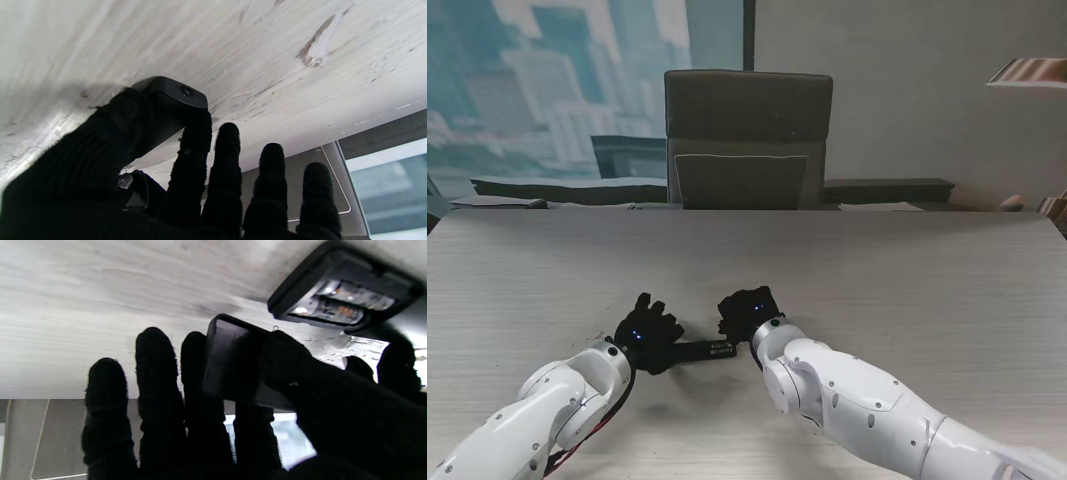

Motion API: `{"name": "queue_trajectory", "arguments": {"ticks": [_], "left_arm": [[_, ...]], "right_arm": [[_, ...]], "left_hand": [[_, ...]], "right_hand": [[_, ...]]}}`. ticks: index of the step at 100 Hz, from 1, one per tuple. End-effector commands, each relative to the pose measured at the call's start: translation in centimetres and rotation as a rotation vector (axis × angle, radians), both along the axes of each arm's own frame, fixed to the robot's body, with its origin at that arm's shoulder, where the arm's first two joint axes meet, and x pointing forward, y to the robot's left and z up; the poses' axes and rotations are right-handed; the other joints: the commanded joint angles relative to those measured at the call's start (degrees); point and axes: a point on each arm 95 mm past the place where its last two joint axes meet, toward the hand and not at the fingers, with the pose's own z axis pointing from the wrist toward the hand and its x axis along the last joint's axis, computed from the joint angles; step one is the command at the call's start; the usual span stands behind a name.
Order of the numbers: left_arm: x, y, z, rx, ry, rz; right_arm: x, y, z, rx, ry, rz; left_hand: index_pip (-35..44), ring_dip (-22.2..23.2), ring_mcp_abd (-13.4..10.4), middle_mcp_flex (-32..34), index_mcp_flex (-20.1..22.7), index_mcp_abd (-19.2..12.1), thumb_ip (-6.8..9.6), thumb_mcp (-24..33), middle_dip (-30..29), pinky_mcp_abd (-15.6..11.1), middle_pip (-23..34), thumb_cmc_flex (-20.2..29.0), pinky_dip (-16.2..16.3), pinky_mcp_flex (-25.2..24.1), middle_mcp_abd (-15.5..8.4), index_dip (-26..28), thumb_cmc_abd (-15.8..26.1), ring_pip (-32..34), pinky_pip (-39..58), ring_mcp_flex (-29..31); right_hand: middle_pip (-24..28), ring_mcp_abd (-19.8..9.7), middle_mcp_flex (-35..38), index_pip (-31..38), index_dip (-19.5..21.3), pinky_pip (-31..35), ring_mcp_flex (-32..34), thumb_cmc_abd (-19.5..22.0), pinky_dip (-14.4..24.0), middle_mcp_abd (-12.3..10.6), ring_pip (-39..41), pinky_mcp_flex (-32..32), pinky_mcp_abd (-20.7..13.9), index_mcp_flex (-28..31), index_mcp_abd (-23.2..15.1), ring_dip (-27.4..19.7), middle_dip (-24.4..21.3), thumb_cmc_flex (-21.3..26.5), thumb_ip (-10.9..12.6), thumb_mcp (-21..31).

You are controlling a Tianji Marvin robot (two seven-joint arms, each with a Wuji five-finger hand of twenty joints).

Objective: Install the batteries into the remote control and close the cover

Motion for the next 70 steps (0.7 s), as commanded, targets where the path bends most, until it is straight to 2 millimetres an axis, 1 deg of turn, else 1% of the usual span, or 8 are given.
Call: {"name": "queue_trajectory", "arguments": {"ticks": [1,8,25,53,61,66,70], "left_arm": [[-0.27,0.16,-1.04,0.018,0.032,0.011],[-0.17,0.1,-1.14,0.016,0.031,0.011],[-0.12,0.03,-1.25,0.014,0.03,0.01],[-0.08,0.01,-1.28,0.019,0.034,0.01],[-0.08,-0.01,-1.28,0.021,0.034,0.01],[-0.08,-0.02,-1.27,0.021,0.034,0.01],[-0.08,-0.03,-1.26,0.021,0.034,0.009]], "right_arm": [[0.02,0.69,0.0,0.003,0.025,0.024],[0.17,0.95,-0.04,0.003,0.038,0.035],[0.27,1.37,-0.43,-0.011,0.073,0.054],[0.25,1.28,-0.63,-0.032,0.113,0.042],[0.18,1.28,-0.63,-0.031,0.114,0.039],[0.14,1.28,-0.65,-0.033,0.115,0.039],[0.13,1.27,-0.65,-0.034,0.115,0.04]], "left_hand": [[4.95,-0.54,-0.17,-0.66,4.57,-11.07,3.41,4.03,0.56,0.8,-0.03,7.29,-0.9,-0.34,-0.52,2.55,2.31,0.0,0.73,0.26],[4.95,-0.55,-0.23,-0.72,4.57,-11.02,3.38,4.03,0.56,0.8,-0.05,7.37,-0.9,-0.35,-0.57,2.59,2.3,-0.01,0.75,0.23],[5.13,-0.56,-0.26,-0.65,4.71,-10.73,3.37,4.04,0.57,0.76,0.0,7.47,-0.9,-0.34,-0.57,2.71,2.3,0.0,0.78,0.28],[5.48,-0.6,-0.23,-0.62,5.03,-10.84,3.4,4.2,0.55,0.74,0.02,7.65,-0.95,-0.4,-0.59,2.81,2.22,-0.05,0.73,0.23],[5.57,-0.61,-0.38,-0.58,5.1,-10.62,3.38,4.18,0.55,0.78,0.03,7.58,-0.96,-0.36,-0.68,2.79,2.24,-0.04,0.73,0.29],[5.57,-0.62,-0.26,-0.62,5.07,-10.55,3.38,4.19,0.54,0.8,0.02,7.6,-0.97,-0.36,-0.61,2.77,2.25,-0.07,0.73,0.25],[5.59,-0.62,-0.29,-0.68,5.09,-10.5,3.38,4.16,0.53,0.8,0.0,7.58,-0.97,-0.35,-0.64,2.76,2.29,-0.06,0.72,0.26]], "right_hand": [[0.46,-1.6,0.94,0.46,-0.09,0.11,0.68,0.69,-0.21,-1.3,0.87,-0.29,0.12,1.11,-2.43,-0.31,0.45,0.91,-1.18,0.79],[0.45,-1.49,0.89,0.46,-0.02,0.12,0.59,0.62,-0.21,-1.26,0.92,-0.35,0.17,1.09,-2.57,-0.28,0.55,0.84,-1.15,0.81],[0.4,-1.18,-0.04,0.26,0.06,-0.04,-0.24,0.71,-0.27,-0.71,0.79,-1.0,0.25,0.62,-1.56,-0.24,0.97,0.47,-1.15,0.77],[-0.05,-0.4,-2.49,-0.61,0.19,-0.75,-2.66,0.02,-0.44,0.58,0.07,-2.81,0.56,-1.18,0.34,-0.13,1.69,0.29,-1.2,0.78],[-0.15,-0.26,-3.97,-1.39,0.48,-0.97,-3.69,-0.84,-0.44,1.08,-0.19,-3.44,0.55,-2.7,1.64,0.11,2.25,-2.72,-1.25,0.0],[-0.36,-0.2,-4.82,-3.35,1.31,-1.13,-4.26,-0.73,-0.4,1.39,-0.39,-3.76,0.53,-2.66,2.62,0.44,2.67,-5.39,-0.51,-0.09],[-0.44,-0.19,-5.68,-5.55,2.68,-1.36,-4.91,-0.56,-0.43,1.61,-0.74,-4.05,0.51,-2.57,3.46,0.6,2.9,-7.72,0.9,0.13]]}}
